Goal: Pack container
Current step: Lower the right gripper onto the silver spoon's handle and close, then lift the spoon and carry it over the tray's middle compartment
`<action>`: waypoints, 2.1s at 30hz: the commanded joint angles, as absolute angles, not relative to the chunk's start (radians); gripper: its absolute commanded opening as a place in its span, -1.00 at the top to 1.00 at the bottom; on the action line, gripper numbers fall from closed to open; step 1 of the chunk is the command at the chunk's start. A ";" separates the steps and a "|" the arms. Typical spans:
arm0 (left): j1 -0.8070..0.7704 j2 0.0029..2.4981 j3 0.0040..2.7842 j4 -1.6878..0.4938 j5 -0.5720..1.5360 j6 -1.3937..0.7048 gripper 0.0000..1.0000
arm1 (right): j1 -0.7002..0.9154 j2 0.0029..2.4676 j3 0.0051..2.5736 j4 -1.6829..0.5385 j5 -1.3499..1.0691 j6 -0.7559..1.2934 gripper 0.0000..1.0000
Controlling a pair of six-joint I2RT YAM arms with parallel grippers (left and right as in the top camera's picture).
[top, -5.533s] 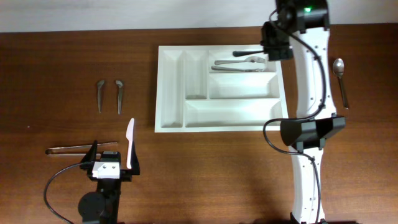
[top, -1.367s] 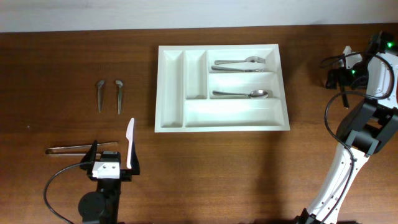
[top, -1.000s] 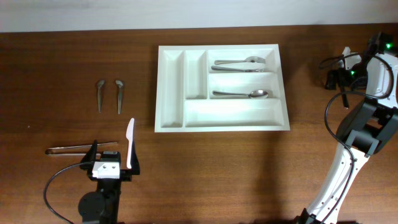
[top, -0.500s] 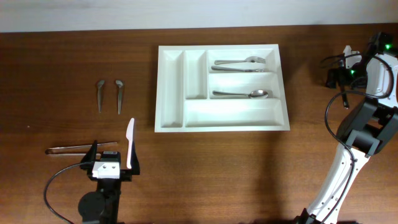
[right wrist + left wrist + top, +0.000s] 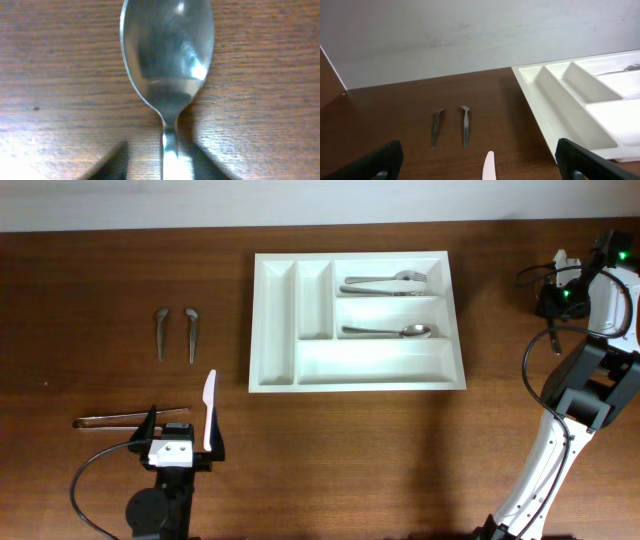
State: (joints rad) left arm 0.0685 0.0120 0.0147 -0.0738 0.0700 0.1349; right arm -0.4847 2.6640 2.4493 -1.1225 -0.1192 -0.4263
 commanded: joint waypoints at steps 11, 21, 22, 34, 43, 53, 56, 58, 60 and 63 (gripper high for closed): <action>0.067 0.006 0.009 -0.075 0.063 0.145 -0.99 | -0.484 2.687 2.424 -1.130 -0.121 -0.308 0.92; 0.067 0.006 0.009 -0.075 0.063 0.145 -0.99 | -0.455 2.607 2.663 -1.228 -0.198 -0.107 0.92; 0.067 0.006 0.009 -0.075 0.063 0.145 -0.98 | -0.442 2.594 2.728 -1.253 -0.219 -0.046 0.93; 0.067 0.006 0.009 -0.075 0.063 0.145 -0.98 | -0.291 2.587 3.097 -1.426 -0.406 0.566 0.92; 0.067 0.006 0.009 -0.075 0.063 0.145 -0.98 | -0.166 2.587 3.097 -1.538 -0.426 1.175 0.93; 0.067 0.006 0.009 -0.075 0.063 0.145 -0.98 | -0.010 2.589 3.094 -1.699 -0.271 1.530 0.92; 0.067 0.006 0.009 -0.075 0.063 0.145 -0.98 | 0.036 2.589 3.094 -1.698 -0.230 1.599 0.92; 0.067 0.006 0.009 -0.075 0.063 0.145 -0.99 | 0.067 2.589 3.089 -1.698 -0.201 1.665 0.92; 0.067 0.006 0.009 -0.075 0.063 0.145 -0.99 | 0.102 2.590 3.073 -1.698 -0.164 1.717 0.92; 0.067 0.006 0.009 -0.075 0.063 0.145 -0.98 | 0.138 2.590 3.035 -1.699 -0.115 1.746 0.92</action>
State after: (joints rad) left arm 0.0685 0.0120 0.0147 -0.0738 0.0700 0.1349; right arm 0.1009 2.6057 3.0703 -1.6924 -0.2111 1.6466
